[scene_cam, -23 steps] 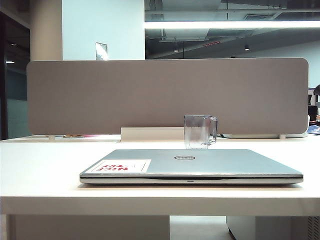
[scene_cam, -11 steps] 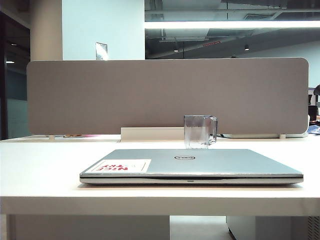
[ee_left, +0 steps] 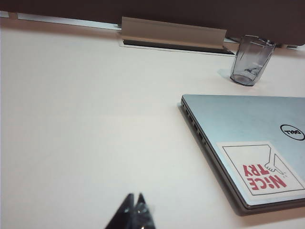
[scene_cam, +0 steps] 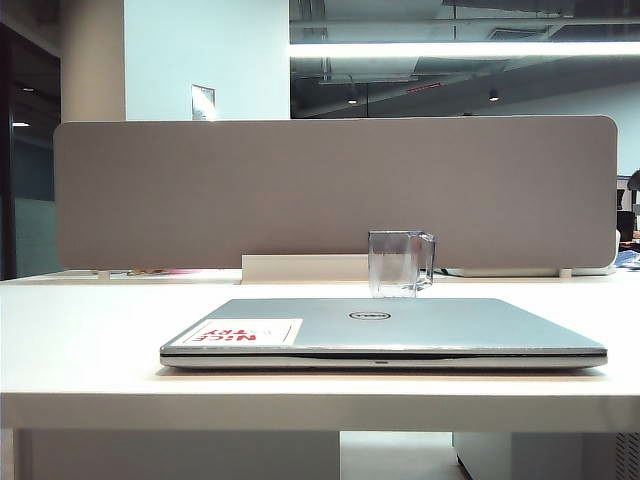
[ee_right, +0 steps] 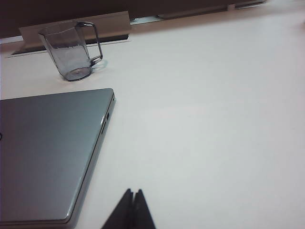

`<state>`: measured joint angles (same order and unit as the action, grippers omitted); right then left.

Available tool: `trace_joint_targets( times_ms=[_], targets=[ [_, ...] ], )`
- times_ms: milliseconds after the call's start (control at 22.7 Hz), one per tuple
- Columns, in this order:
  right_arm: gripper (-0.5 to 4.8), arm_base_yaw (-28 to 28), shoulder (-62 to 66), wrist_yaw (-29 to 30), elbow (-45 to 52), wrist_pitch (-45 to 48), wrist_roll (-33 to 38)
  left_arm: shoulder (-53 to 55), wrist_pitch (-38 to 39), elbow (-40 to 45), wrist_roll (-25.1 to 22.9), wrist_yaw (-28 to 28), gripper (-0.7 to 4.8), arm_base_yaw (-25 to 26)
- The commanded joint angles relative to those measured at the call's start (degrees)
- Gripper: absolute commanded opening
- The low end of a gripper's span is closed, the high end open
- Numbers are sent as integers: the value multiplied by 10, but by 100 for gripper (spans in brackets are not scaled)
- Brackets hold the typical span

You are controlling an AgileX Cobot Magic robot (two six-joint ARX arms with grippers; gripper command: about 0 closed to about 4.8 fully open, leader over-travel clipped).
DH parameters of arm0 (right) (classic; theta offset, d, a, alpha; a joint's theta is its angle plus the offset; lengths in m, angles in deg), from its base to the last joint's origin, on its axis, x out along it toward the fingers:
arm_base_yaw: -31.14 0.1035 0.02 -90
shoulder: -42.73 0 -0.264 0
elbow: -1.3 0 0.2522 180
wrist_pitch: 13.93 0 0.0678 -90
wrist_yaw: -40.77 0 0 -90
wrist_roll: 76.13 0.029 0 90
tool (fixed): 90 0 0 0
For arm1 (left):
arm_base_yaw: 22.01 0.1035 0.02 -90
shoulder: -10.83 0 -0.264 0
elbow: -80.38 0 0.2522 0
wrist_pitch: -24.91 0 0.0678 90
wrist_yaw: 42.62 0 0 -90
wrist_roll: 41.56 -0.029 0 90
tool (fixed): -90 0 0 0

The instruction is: Pick up the water cup and place it on the side of the laptop away from you.

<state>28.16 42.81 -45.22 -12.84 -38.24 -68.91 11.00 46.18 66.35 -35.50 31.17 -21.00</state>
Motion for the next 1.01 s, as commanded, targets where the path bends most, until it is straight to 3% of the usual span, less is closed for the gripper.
trace_joint_targets(
  times_ms=[44, 264, 1012],
  targets=[
    [-8, 0, -1, 0, 3, 5, -1, 1, -12, -2, -36, 57, -6, 3],
    [-8, 0, -1, 0, 3, 5, -1, 1, -60, -2, -37, 166, -5, 3],
    [-8, 0, -1, 0, 3, 5, -1, 1, -63, -2, -39, 162, -5, 3]
  ],
)
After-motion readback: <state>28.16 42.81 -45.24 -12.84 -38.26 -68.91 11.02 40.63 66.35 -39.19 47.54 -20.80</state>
